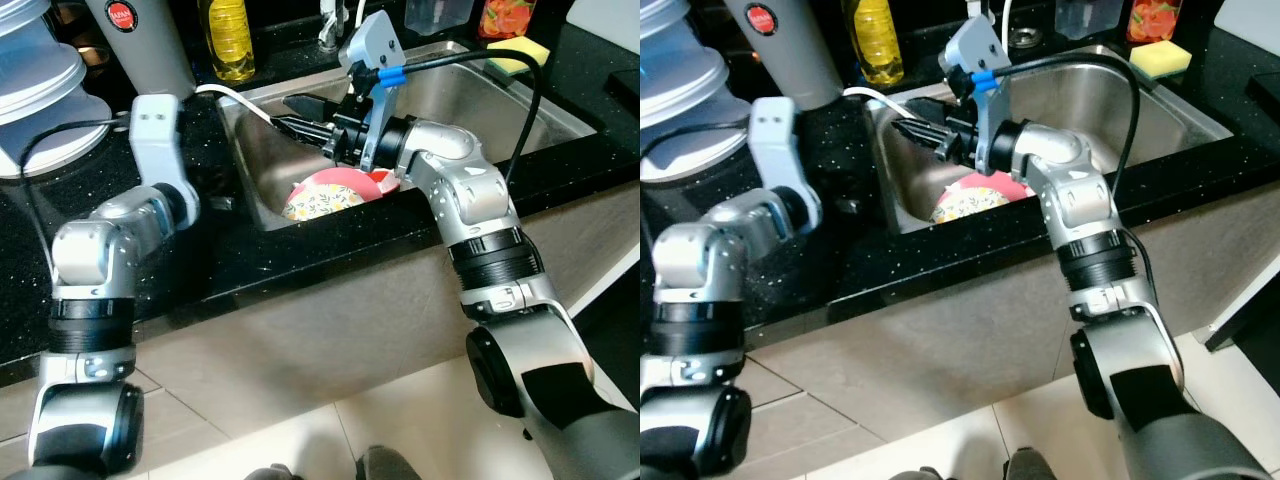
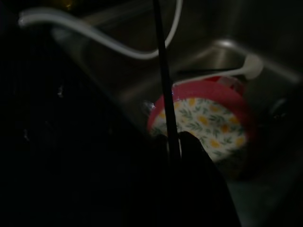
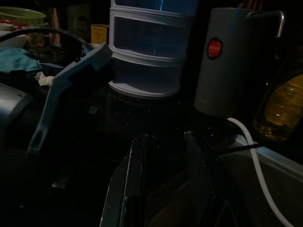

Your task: Kitchen organization

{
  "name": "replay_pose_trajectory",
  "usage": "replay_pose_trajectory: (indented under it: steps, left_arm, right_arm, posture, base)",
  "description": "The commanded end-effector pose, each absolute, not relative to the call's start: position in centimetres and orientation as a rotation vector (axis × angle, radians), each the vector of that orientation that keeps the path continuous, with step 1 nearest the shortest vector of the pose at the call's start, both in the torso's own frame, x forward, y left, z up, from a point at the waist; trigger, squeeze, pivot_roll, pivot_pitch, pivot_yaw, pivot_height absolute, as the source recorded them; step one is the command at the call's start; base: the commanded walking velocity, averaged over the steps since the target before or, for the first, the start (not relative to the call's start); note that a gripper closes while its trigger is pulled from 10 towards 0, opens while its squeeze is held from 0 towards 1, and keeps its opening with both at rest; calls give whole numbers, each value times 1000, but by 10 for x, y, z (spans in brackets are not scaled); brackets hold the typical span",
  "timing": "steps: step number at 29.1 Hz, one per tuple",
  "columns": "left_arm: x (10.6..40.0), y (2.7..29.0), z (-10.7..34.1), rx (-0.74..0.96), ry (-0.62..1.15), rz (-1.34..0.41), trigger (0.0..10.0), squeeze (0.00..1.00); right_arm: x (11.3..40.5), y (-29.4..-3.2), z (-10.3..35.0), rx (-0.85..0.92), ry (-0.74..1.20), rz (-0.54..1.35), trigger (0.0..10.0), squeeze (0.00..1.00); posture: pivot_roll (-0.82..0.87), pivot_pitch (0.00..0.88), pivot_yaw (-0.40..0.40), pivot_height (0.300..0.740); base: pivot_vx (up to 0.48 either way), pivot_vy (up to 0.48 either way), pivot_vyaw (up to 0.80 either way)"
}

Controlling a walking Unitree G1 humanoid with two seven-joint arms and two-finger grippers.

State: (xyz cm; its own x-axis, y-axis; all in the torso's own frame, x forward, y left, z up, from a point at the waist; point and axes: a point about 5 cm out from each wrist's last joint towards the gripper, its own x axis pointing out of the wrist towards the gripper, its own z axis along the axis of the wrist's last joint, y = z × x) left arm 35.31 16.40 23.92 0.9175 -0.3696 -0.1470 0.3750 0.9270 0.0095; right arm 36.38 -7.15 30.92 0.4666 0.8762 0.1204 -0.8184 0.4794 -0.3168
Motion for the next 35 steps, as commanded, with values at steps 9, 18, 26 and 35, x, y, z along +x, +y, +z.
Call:
replay_pose_trajectory:
  steps: [9,18,26,35]
  left_arm:
    - [408,141,245,84,111,-349,10000,0]
    - [415,105,245,74,97,-475,10000,1000]
    - [421,126,274,184,-137,-306,10000,0]
    - [379,152,315,362,-586,-86,10000,0]
  right_arm:
    - [357,-68,314,-207,-308,1054,10000,0]
    - [352,-82,312,-203,-304,991,10000,0]
    - [350,-90,310,-192,-295,959,10000,0]
    - [351,-101,311,-132,-359,846,10000,0]
  posture:
    - [-84,92,135,740]
    - [-147,115,184,740]
    - [-134,114,186,740]
    - [-73,92,154,740]
  base:
    - [0,0,0]
    - [0,0,0]
    - [0,0,0]
    - [0,0,0]
